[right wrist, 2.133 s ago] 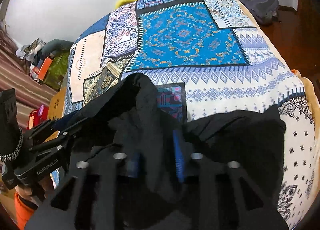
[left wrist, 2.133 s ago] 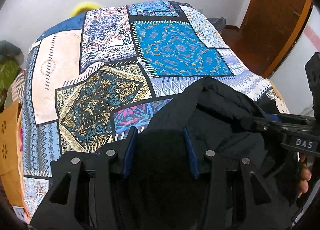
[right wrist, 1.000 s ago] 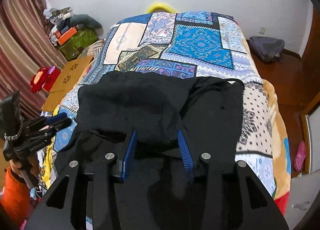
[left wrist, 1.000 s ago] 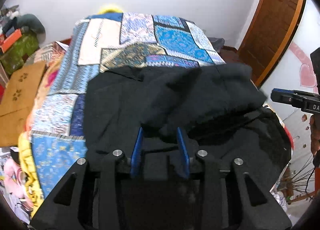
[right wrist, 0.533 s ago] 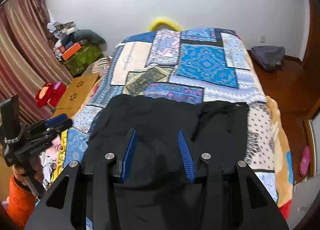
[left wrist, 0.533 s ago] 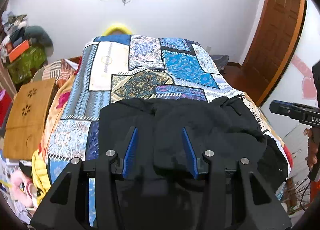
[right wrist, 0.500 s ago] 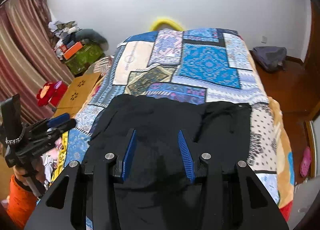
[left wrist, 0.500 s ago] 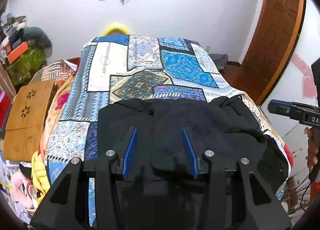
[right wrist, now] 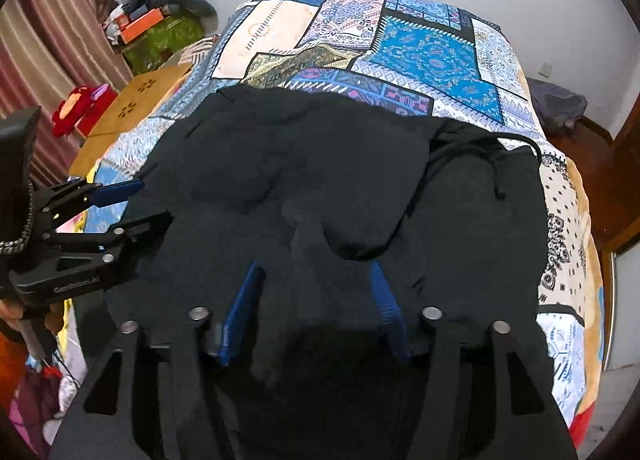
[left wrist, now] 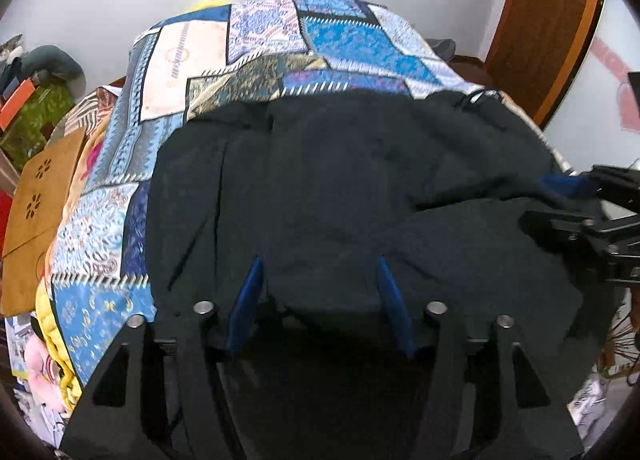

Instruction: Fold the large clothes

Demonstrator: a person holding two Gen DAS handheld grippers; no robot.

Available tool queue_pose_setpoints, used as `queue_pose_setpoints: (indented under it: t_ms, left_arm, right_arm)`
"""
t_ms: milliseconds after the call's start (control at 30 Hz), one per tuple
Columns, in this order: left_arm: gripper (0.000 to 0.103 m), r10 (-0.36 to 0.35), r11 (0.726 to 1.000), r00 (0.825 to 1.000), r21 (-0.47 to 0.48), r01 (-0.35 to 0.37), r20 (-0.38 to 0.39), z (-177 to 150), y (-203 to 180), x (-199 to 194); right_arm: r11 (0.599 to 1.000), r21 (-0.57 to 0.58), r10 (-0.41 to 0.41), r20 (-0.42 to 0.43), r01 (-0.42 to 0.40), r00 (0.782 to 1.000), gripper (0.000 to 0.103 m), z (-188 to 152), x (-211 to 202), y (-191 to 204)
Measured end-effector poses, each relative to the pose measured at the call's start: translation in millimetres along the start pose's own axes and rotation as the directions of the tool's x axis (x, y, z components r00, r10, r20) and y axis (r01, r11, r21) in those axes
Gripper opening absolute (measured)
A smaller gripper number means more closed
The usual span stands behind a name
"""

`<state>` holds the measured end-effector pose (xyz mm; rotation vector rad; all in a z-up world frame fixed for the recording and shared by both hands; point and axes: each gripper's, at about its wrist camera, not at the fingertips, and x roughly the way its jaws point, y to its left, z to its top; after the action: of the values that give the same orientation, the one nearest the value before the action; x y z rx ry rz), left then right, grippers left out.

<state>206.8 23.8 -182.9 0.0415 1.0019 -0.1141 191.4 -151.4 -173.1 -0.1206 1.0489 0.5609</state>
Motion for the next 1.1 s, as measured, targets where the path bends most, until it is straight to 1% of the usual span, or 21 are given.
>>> queue_pose_setpoints:
  t_ms: [100, 167, 233, 300, 367, 433, 500, 633, 733, 767, 833, 900, 933, 967, 1033, 1100]
  left_arm:
    - [0.06, -0.013, 0.999, 1.0, -0.039, 0.013, 0.0, -11, 2, 9]
    - [0.06, -0.014, 0.999, 1.0, -0.047, 0.014, 0.01, -13, 3, 8]
    - [0.06, -0.007, 0.999, 1.0, -0.041, 0.008, 0.014, -13, 3, 2]
    - [0.06, 0.011, 1.0, 1.0, -0.028, -0.01, 0.026, -10, 2, -6]
    - [0.06, 0.024, 1.0, 0.998, -0.017, -0.023, 0.051, -9, 5, -19]
    - [0.06, 0.007, 1.0, 0.997, -0.022, -0.005, 0.079, -9, 12, -33]
    - [0.06, 0.004, 1.0, 0.994, -0.022, -0.002, 0.108, -10, 22, -49]
    - [0.06, 0.06, 0.998, 0.989, -0.016, -0.058, 0.135, -18, 52, -72]
    - [0.062, 0.083, 0.996, 0.989, -0.041, -0.079, 0.119, -28, 79, -78]
    - [0.063, 0.102, 0.993, 0.99, -0.069, -0.095, 0.101, -34, 93, -78]
    - [0.063, 0.107, 0.989, 0.992, -0.112, -0.1, 0.06, -45, 113, -73]
    - [0.063, 0.063, 0.98, 0.998, -0.188, -0.061, 0.003, -61, 137, -64]
    - [0.063, 0.024, 0.973, 1.0, -0.231, -0.027, -0.016, -69, 148, -60]
    - [0.063, -0.03, 0.956, 0.999, -0.293, 0.016, -0.043, -80, 162, -53]
    - [0.063, -0.078, 0.924, 0.994, -0.379, 0.042, -0.08, -98, 179, -42]
    - [0.063, -0.108, 0.912, 0.989, -0.407, 0.057, -0.103, -113, 187, -36]
  right_arm:
    - [1.0, 0.016, -0.007, 0.007, 0.007, 1.0, 0.059, -9, 4, 2]
    - [1.0, 0.002, -0.023, 0.017, 0.023, 1.0, 0.059, -10, 1, 7]
    - [1.0, -0.001, -0.031, 0.01, 0.031, 0.999, 0.059, -9, -4, 9]
    - [1.0, 0.011, -0.023, 0.006, 0.023, 1.0, 0.059, -4, -9, 9]
    - [1.0, 0.019, -0.021, 0.032, 0.021, 0.999, 0.059, 1, -19, 7]
    - [0.999, 0.026, -0.042, 0.077, 0.04, 0.996, 0.059, 4, -35, 3]
    - [0.997, 0.032, -0.073, 0.115, 0.07, 0.991, 0.059, 5, -50, -1]
    - [0.991, 0.051, -0.13, 0.159, 0.123, 0.979, 0.059, 2, -81, -17]
    - [0.984, 0.065, -0.177, 0.173, 0.168, 0.969, 0.059, -4, -97, -33]
    - [0.979, 0.071, -0.198, 0.175, 0.188, 0.964, 0.059, -6, -102, -40]
    - [0.973, 0.09, -0.227, 0.174, 0.214, 0.958, 0.061, -16, -109, -53]
    - [0.972, 0.108, -0.224, 0.161, 0.208, 0.961, 0.064, -23, -111, -63]
    - [0.971, 0.129, -0.221, 0.14, 0.204, 0.965, 0.064, -27, -108, -71]
    - [0.968, 0.142, -0.222, 0.12, 0.204, 0.968, 0.064, -29, -106, -76]
    - [0.964, 0.173, -0.215, 0.071, 0.2, 0.974, 0.064, -37, -98, -88]
    - [0.963, 0.195, -0.199, 0.041, 0.188, 0.979, 0.064, -44, -93, -97]
